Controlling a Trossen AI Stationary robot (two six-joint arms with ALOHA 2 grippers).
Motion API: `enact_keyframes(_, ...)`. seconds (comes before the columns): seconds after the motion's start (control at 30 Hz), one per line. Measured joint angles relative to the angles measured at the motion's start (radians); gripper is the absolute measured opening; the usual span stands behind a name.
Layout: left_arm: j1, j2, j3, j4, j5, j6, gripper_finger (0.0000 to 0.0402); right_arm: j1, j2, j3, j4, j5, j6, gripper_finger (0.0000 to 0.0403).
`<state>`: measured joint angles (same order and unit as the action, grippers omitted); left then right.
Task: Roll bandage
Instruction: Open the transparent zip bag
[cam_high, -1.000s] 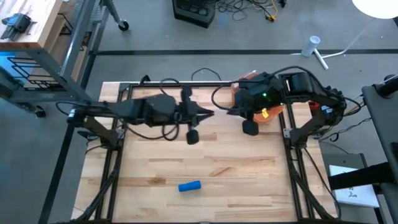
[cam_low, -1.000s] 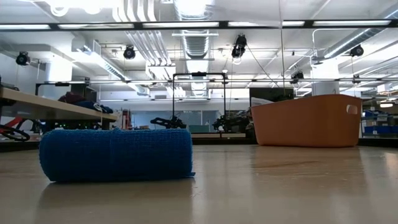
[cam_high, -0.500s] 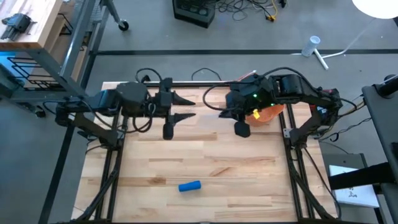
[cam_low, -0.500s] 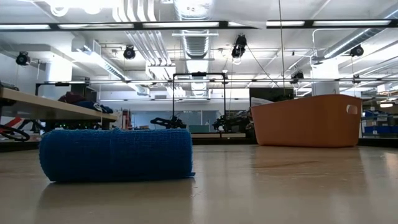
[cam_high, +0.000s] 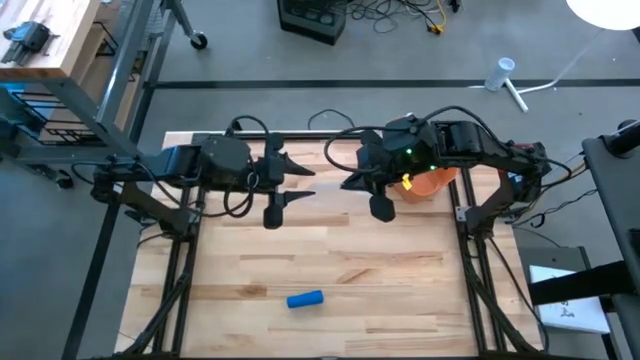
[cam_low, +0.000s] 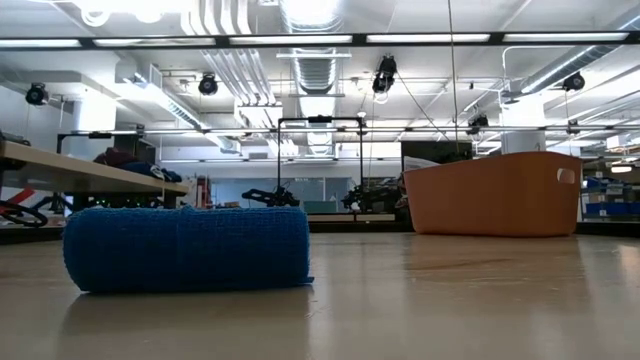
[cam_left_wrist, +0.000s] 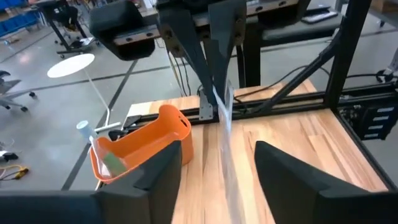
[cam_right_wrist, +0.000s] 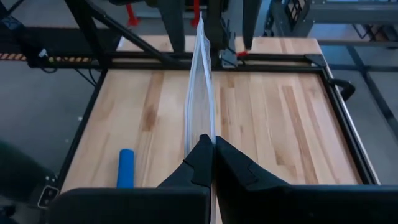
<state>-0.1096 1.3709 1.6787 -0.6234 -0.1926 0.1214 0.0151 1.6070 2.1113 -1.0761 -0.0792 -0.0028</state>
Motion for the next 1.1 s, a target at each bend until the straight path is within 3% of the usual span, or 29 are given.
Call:
enact_keyframes(0.7,0.0,0.029,0.002,0.037,0.028,-0.002,0.0015,0.0,0.026,0.0,0.009,-0.001,0.003,0.0)
enact_keyframes(0.83,0.0,0.021,0.008,0.038,0.027,-0.011,0.0017,0.0,0.023,0.005,0.009,-0.001,0.001,0.0)
enact_keyframes(1.1,0.0,0.018,0.009,0.017,0.028,-0.044,0.0085,0.0,0.022,0.005,0.006,-0.008,0.0,0.0)
